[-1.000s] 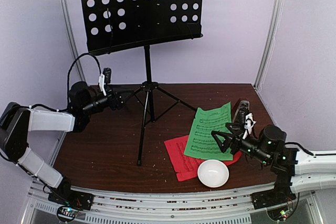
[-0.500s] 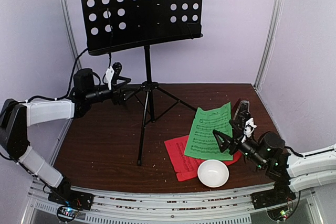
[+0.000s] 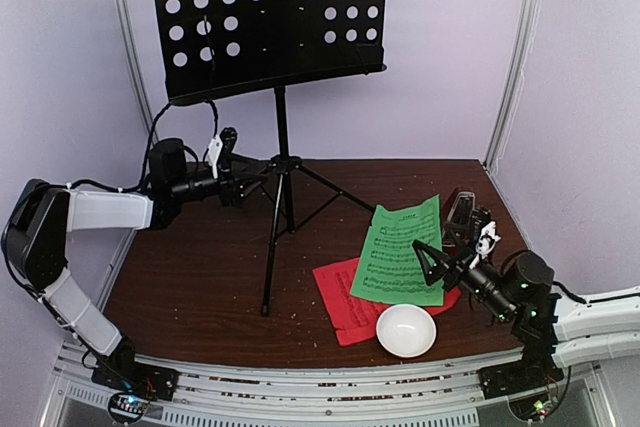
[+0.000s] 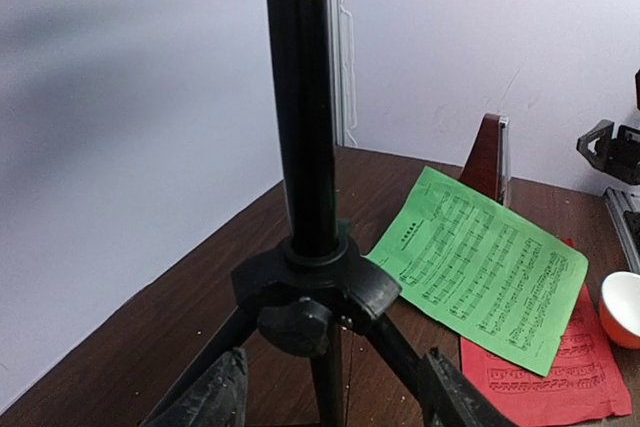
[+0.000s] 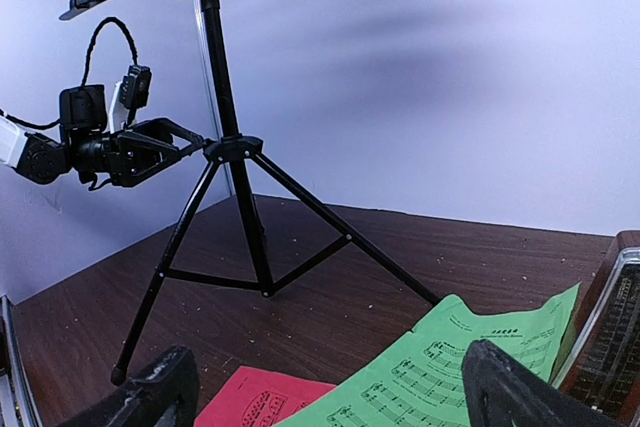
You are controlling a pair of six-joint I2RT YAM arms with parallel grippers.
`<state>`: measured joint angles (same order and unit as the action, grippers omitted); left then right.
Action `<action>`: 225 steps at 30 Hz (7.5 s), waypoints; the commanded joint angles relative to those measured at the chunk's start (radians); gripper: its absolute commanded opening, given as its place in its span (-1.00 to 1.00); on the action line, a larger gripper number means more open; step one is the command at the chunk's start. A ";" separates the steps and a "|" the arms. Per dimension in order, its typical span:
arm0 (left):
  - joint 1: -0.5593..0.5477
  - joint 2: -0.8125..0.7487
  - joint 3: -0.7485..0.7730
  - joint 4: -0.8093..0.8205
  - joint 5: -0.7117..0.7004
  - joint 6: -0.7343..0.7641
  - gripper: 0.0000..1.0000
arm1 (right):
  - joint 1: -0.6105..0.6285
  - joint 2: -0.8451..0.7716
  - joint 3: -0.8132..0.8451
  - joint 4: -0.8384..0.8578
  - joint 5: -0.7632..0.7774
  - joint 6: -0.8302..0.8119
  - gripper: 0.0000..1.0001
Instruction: Pack up the instrument practice props
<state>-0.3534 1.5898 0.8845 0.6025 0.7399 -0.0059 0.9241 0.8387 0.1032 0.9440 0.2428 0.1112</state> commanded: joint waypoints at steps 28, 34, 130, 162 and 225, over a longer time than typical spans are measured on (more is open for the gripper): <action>0.001 0.166 0.139 0.146 0.067 -0.215 -0.53 | -0.004 0.032 0.005 -0.007 -0.025 0.033 0.88; 0.001 0.172 0.171 0.110 0.037 -0.346 -0.70 | -0.003 0.034 0.010 -0.018 -0.025 0.022 0.88; -0.081 0.137 0.316 -0.262 -0.211 0.488 -0.72 | -0.002 -0.204 -0.010 -0.357 0.144 0.258 0.82; -0.041 0.045 0.303 -0.452 0.085 -0.605 -0.83 | -0.001 -0.105 0.132 -0.422 0.056 0.316 0.82; -0.150 -0.032 0.166 -0.271 -0.285 0.425 -0.27 | 0.004 -0.132 0.143 -0.421 -0.072 0.374 0.81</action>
<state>-0.4995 1.5620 1.0580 0.2447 0.4679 0.4240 0.9249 0.6800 0.2272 0.4702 0.1558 0.4999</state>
